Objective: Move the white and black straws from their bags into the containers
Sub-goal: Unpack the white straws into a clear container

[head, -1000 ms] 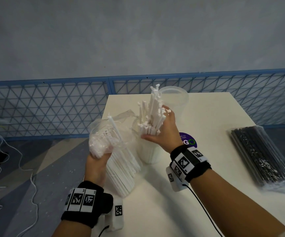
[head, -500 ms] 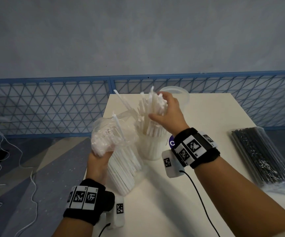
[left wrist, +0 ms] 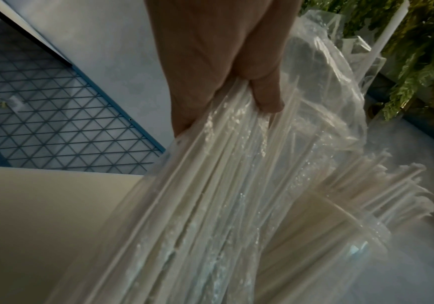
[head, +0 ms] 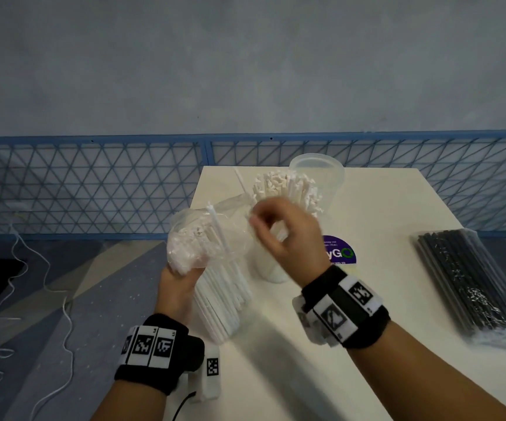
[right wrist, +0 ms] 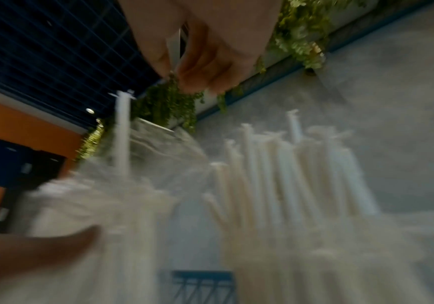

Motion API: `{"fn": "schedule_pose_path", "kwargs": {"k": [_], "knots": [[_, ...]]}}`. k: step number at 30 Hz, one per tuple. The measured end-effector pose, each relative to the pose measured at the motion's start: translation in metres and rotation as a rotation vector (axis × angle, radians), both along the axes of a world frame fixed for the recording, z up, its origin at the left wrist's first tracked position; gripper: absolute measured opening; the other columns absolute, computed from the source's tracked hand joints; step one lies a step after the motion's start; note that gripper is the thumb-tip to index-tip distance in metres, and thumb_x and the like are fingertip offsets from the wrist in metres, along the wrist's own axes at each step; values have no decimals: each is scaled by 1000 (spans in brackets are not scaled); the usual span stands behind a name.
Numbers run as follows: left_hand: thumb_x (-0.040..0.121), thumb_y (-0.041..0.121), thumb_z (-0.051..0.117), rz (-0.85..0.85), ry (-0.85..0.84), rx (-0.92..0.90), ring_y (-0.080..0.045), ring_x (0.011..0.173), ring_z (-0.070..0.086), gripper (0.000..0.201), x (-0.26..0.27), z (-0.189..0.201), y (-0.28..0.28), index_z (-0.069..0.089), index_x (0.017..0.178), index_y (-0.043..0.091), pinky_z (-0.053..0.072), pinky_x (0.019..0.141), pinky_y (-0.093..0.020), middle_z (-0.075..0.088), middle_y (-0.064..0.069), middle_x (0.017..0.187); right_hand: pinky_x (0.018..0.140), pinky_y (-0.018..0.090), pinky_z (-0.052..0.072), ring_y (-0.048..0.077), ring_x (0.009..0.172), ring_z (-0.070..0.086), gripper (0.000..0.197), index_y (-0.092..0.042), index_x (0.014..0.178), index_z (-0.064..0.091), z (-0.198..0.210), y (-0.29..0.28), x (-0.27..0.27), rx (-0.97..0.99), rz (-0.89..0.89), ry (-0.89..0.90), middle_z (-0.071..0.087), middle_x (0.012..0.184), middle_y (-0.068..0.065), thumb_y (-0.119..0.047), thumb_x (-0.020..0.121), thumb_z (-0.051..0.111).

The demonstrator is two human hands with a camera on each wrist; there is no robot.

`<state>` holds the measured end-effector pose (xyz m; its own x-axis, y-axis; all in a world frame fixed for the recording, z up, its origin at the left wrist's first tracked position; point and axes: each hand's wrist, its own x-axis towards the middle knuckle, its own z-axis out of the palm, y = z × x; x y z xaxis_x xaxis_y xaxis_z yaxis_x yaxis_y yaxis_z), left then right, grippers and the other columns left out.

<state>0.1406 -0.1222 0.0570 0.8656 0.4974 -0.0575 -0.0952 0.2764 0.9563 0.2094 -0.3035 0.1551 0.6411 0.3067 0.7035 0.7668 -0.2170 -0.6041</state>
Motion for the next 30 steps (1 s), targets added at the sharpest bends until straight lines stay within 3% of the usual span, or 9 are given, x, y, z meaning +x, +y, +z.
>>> {"fn": "schedule_pose_path", "kwargs": {"k": [2,4,6,8,12,17,24,28,30], "knots": [[52,38,86,-35,-15,35,-27,100,68,64,-3,2,1,66,108,17,54,83,-44,72,-10,106,78,21,48,8,82,59,24,-9,105,62,-6,13,-16,-209,130,146,66,95,5,-24,86,60],[52,35,80,-71,-11,63,-19,88,71,52,-4,6,1,68,100,19,56,71,-34,75,-3,94,89,22,43,14,103,59,42,-10,124,54,-19,23,-22,-444,139,285,62,117,6,-30,87,61],[50,35,79,-111,-17,105,-13,86,71,57,-8,8,0,65,103,17,55,68,-26,75,1,90,93,24,39,20,113,56,49,-10,130,49,-25,29,-19,-537,128,361,58,126,8,-35,89,58],[52,34,79,-146,-25,142,-12,91,70,67,-12,9,0,61,113,13,55,70,-23,75,2,95,91,26,42,19,112,58,47,-10,129,50,-25,32,-16,-506,128,419,61,124,7,-37,91,53],[42,37,90,-186,-48,166,-15,98,68,89,-16,9,2,56,120,12,54,73,-22,72,-3,105,86,17,40,14,109,60,45,-11,130,51,-19,34,-12,-532,192,513,62,124,3,-30,90,57],[34,51,91,-220,-11,179,-20,101,68,93,-19,11,2,60,114,18,55,76,-26,72,-4,105,76,21,41,20,99,63,31,-12,115,61,-14,35,-7,-634,235,585,66,112,4,-23,87,62],[40,47,90,-325,-4,240,-12,104,66,101,-20,18,-6,52,127,15,54,76,-21,69,-1,113,76,17,33,14,94,53,49,-15,128,50,-3,25,-6,-777,332,652,56,104,-4,-21,83,67],[33,53,90,-304,9,250,-9,98,68,96,-20,19,-3,59,116,17,54,74,-21,73,2,104,90,26,44,22,107,58,46,-11,127,52,-2,15,1,-711,331,750,61,119,8,-20,83,67],[33,41,92,-301,29,269,-4,89,69,82,-20,18,0,61,105,20,53,69,-16,75,12,93,78,24,50,21,95,59,41,-6,123,55,-5,11,4,-576,369,839,63,111,13,-11,84,65]]}}
